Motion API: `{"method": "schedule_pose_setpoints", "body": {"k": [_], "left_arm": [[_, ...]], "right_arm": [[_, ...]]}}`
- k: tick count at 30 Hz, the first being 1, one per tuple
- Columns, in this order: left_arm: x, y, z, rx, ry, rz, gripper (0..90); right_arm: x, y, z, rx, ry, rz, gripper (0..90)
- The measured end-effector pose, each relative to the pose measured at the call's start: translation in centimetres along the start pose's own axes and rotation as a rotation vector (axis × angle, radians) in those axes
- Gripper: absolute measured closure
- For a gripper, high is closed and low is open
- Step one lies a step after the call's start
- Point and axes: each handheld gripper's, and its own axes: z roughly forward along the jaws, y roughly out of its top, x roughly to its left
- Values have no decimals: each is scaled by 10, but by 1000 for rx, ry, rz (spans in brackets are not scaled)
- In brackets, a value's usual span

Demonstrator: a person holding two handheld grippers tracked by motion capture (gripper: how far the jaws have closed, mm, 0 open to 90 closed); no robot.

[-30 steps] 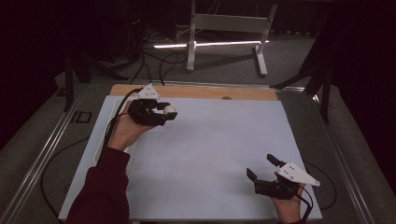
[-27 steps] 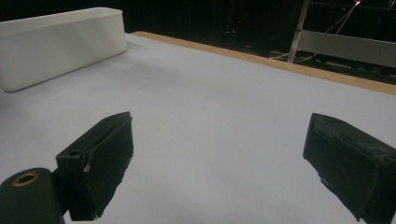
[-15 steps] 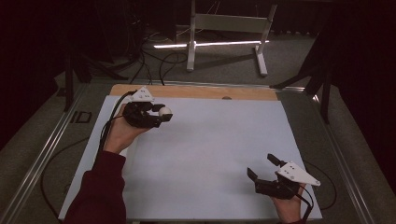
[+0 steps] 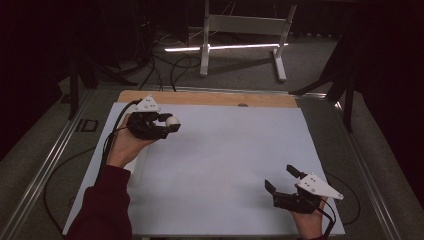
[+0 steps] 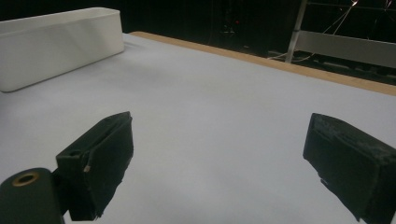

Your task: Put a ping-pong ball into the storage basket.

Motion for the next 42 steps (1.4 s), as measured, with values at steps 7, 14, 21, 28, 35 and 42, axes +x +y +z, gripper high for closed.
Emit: {"method": "schedule_pose_setpoints", "body": {"k": [7, 14, 21, 28, 35, 42], "left_arm": [[2, -5, -4, -2, 6, -7, 513], [3, -9, -6, -2, 14, -13, 513], [5, -15, -10, -2, 18, -16, 514], [7, -21, -13, 0, 28, -24, 514], [9, -26, -18, -10, 36, -42, 514], [12, -30, -22, -7, 43, -41, 514]], "right_arm": [[0, 0, 0, 1, -1, -1, 81], [0, 0, -1, 0, -3, -1, 81], [0, 0, -1, 2, -3, -2, 81], [1, -1, 0, 7, -2, 2, 80], [1, 0, -1, 5, -1, -2, 81], [1, 0, 0, 6, -2, -1, 81]]}}
